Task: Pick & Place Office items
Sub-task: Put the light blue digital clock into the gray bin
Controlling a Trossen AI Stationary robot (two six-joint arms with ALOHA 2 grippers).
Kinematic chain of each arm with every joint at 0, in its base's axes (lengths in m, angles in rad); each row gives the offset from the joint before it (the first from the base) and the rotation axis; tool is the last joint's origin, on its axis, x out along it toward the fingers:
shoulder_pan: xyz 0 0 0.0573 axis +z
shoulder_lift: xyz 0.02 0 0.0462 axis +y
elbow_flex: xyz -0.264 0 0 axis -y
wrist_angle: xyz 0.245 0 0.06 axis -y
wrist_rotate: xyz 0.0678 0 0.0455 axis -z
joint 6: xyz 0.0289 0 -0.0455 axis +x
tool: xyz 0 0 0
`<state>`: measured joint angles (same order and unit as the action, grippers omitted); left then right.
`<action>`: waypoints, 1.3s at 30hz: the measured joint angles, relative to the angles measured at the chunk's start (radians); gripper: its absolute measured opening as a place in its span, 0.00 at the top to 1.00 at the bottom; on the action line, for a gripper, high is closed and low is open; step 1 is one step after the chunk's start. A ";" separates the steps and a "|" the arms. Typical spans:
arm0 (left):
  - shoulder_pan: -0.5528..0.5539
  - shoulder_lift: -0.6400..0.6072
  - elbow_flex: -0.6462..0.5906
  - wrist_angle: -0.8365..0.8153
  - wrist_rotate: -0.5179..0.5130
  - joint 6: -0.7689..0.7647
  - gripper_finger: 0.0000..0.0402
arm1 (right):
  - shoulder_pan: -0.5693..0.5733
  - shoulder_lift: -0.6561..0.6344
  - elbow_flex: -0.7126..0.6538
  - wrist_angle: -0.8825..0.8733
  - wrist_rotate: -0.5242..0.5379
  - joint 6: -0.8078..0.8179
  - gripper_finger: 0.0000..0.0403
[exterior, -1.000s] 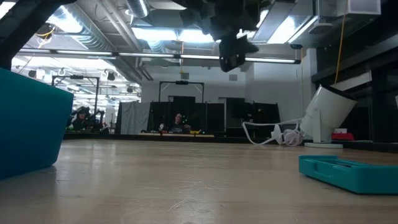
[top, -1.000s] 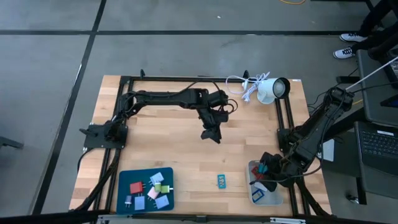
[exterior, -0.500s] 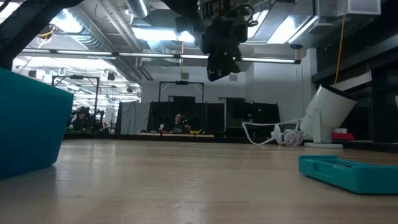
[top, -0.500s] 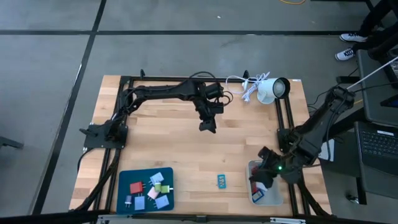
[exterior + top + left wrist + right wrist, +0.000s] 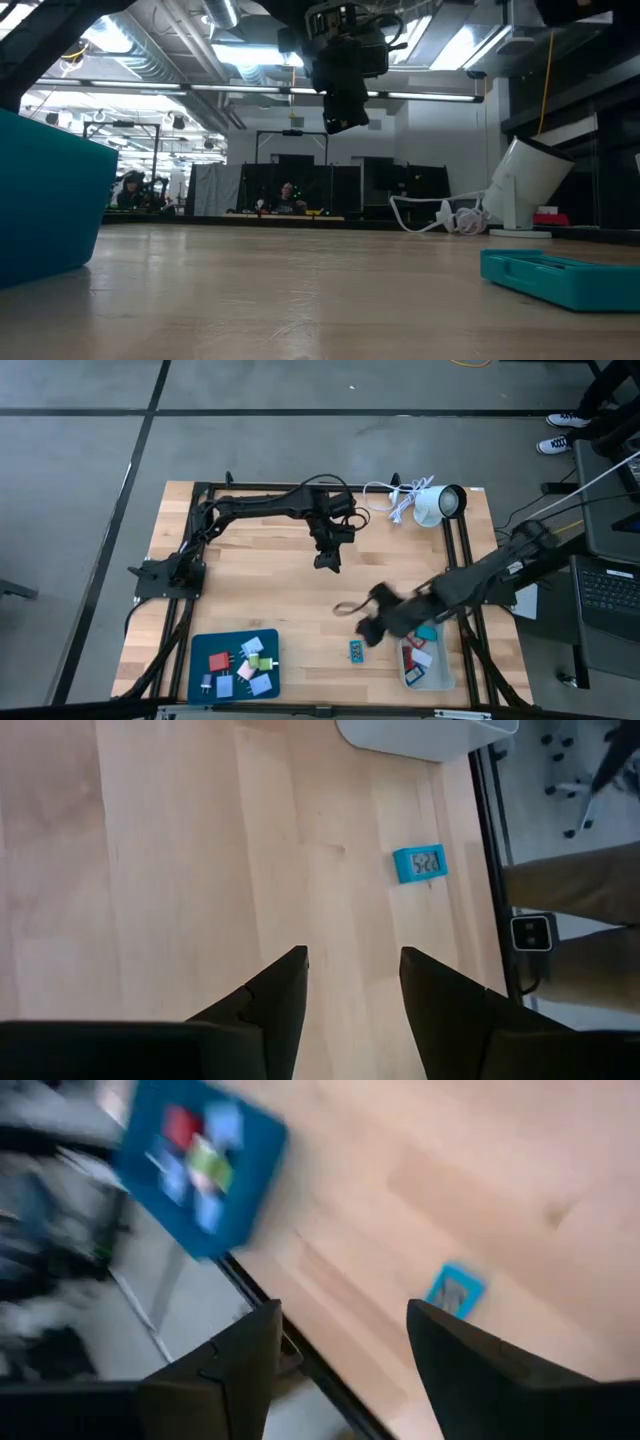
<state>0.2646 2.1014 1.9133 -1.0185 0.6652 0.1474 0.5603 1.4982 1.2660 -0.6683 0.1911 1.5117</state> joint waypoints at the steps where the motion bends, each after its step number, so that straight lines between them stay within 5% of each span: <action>1: 0.000 0.000 0.000 -0.001 -0.002 0.006 0.61 | -0.005 0.056 0.048 -0.025 -0.029 0.004 0.45; 9: -0.001 0.000 0.000 -0.038 0.004 0.090 0.61 | -0.012 0.410 0.433 -0.341 -0.089 0.215 0.43; 14: -0.006 0.000 0.000 -0.063 0.006 0.127 0.62 | -0.011 0.549 0.562 -0.480 -0.180 0.337 0.43; 26: -0.023 0.000 0.000 -0.063 0.007 0.147 0.61 | -0.016 0.658 0.581 -0.496 -0.233 0.404 0.43; 39: -0.035 0.000 0.000 -0.059 0.007 0.154 0.61 | -0.021 0.660 0.440 -0.410 -0.322 0.313 0.43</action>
<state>0.2295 2.1017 1.9133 -1.0771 0.6727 0.3016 0.5389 2.1578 1.7055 -1.0784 -0.1311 1.8244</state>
